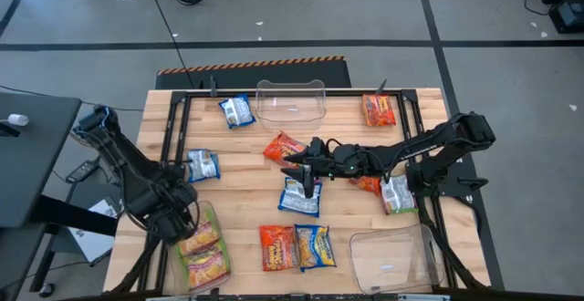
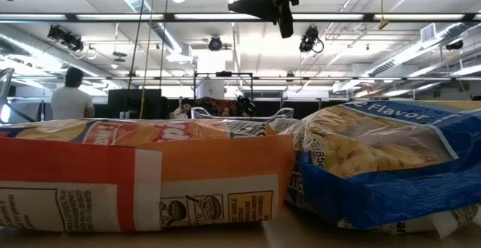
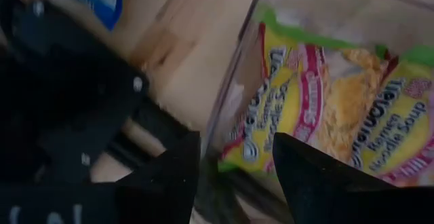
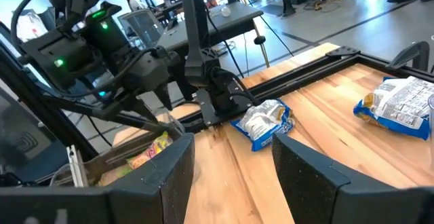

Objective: Sort Maruchan noodles
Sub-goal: Put the green noodle pack into the bottom left transparent bin

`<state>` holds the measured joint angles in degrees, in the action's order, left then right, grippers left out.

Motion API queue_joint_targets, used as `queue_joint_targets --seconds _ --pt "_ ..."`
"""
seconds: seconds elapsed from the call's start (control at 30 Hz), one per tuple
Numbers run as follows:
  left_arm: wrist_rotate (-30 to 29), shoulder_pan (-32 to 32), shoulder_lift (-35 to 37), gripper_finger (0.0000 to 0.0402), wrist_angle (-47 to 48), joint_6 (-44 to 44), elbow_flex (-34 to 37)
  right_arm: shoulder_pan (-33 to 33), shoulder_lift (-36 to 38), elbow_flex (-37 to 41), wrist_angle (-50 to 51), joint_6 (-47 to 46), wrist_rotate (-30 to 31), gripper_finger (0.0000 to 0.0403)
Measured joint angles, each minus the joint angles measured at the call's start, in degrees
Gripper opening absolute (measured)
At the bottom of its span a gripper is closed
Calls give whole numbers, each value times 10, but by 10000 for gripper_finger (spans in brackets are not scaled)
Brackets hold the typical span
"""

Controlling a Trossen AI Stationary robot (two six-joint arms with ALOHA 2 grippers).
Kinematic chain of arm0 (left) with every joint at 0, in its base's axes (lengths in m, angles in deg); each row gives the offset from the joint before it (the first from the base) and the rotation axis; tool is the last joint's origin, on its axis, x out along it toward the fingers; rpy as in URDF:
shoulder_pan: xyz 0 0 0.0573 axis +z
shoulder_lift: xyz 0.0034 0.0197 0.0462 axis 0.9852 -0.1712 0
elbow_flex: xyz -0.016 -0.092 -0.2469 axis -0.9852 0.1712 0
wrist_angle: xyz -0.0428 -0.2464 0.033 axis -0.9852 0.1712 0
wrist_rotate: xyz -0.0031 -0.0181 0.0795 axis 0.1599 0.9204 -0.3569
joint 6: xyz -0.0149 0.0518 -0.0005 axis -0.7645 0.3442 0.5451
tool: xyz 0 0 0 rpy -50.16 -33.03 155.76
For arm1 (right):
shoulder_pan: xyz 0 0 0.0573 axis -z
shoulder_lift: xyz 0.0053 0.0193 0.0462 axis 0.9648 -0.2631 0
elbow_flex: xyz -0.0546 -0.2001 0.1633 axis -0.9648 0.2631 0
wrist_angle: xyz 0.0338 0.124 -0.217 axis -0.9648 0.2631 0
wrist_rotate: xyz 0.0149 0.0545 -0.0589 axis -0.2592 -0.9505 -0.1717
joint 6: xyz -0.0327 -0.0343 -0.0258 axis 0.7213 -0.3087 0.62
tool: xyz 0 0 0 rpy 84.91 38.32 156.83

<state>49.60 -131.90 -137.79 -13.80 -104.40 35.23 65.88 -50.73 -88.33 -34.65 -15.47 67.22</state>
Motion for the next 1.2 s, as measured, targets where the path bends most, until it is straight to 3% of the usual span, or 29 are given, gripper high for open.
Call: queue_joint_targets --seconds 0.1,0.17,0.27,0.37,0.43,0.53,0.7,0.8,1.07,1.2 --pt "-12 20 0 190 -9 26 2 0 0 0 2 -11 0 204" --pt "19 28 0 193 -12 31 -18 0 0 0 4 -24 -6 204" --pt "62 8 0 195 -91 31 -41 0 0 0 12 -28 -18 204" --pt "63 -15 -2 192 -159 32 -21 0 0 0 29 -28 -20 204" --pt "60 -16 -10 188 -144 21 10 0 0 0 33 -28 -19 204" --pt "60 -15 -10 186 -132 -22 58 0 0 0 38 -28 -17 204" --pt "78 -16 -9 186 -223 -96 109 0 0 0 40 -41 -15 204" --pt "71 -18 -9 185 -228 -141 128 0 0 0 40 -41 -15 204" --pt "82 -18 -9 185 -185 -220 126 0 0 0 43 -41 -13 204" --pt "46 -23 -17 182 -169 -287 126 0 0 0 46 -41 -13 204"
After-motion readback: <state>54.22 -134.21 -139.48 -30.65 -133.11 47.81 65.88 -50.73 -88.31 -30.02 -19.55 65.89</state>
